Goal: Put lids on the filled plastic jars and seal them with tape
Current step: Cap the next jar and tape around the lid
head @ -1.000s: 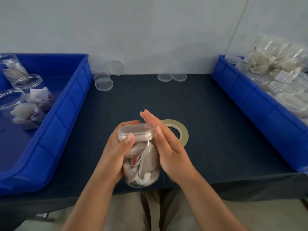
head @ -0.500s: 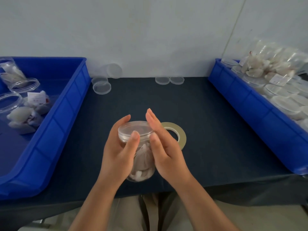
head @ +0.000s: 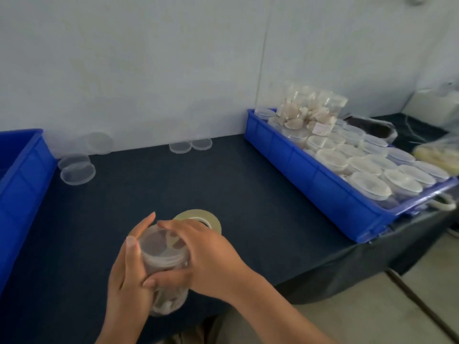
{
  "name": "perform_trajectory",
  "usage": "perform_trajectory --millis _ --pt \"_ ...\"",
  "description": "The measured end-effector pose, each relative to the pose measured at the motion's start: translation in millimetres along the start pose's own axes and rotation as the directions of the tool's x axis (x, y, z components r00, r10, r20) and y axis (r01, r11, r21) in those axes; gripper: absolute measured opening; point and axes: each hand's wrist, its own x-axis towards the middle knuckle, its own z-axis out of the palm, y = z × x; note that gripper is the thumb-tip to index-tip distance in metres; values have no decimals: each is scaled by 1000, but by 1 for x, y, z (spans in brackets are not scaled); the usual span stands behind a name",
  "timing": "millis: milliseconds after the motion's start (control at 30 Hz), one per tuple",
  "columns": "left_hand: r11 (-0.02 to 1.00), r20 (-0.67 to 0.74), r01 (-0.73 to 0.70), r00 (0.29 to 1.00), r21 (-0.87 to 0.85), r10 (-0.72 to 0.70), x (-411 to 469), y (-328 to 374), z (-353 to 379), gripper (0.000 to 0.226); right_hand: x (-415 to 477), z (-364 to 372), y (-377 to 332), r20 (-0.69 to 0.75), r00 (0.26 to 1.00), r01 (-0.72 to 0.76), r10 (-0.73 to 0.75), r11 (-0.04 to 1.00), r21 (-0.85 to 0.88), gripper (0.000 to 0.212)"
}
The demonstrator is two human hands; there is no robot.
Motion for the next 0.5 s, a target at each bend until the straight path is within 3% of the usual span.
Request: perform_trajectory --millis 133,300,400,500 --pt "999 165 -48 985 -12 50 17 14 23 59 0 -37 10 -153 988 -20 17 1000 -18 78" --pt "887 295 -428 882 174 367 51 72 89 26 9 -126 26 -330 943 -89 35 984 -151 73" --pt "916 282 -355 913 186 296 85 85 135 29 18 -185 44 -456 889 -170 44 956 -238 79" --pt "940 466 -316 856 126 226 120 91 195 30 31 -240 76 -586 802 -298 115 927 -226 82"
